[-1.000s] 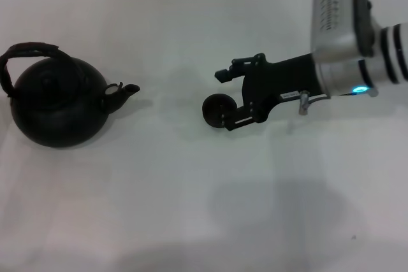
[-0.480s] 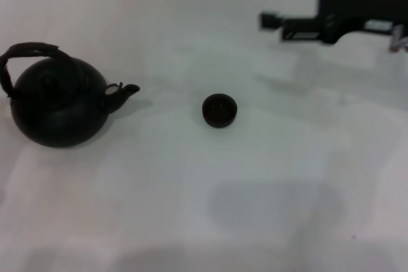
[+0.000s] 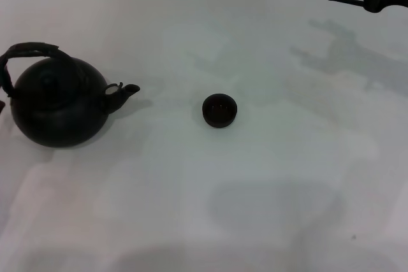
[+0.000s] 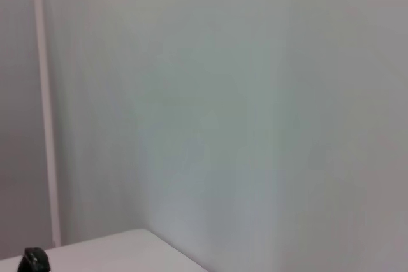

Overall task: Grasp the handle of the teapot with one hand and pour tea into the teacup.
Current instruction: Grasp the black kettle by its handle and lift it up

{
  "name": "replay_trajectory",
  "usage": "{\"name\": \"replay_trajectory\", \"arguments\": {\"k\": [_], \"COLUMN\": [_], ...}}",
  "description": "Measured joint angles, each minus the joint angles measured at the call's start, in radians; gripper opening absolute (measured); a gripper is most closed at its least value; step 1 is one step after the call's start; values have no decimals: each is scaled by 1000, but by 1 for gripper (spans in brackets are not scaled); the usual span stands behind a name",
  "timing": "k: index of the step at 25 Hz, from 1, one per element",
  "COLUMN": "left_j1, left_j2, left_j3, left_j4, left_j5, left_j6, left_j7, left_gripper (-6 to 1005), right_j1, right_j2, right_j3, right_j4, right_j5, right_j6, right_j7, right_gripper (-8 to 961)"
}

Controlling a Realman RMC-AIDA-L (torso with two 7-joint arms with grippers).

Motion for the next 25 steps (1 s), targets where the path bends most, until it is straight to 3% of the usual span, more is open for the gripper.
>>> {"name": "replay_trajectory", "arguments": {"k": [7,16,25], "left_j1": [-4,-63,-74], "left_j2": [0,4,4], "left_j3": [-7,-2,-7], "left_j4": [-1,6,7], "left_j5": [-6,0,-5], "left_j6": [84,240,290], "left_j7": [-2,-59,-69], "left_gripper": [739,740,740], "right_j1": [-2,-14,-21], "right_j2": [0,0,0], "right_j3": [9,39,40], "right_j4": [34,92,127], "right_j5": [0,15,45], "right_j6": [-17,-6,3], "right_j7": [-18,-49,-73], "right_gripper": [875,875,874]}}
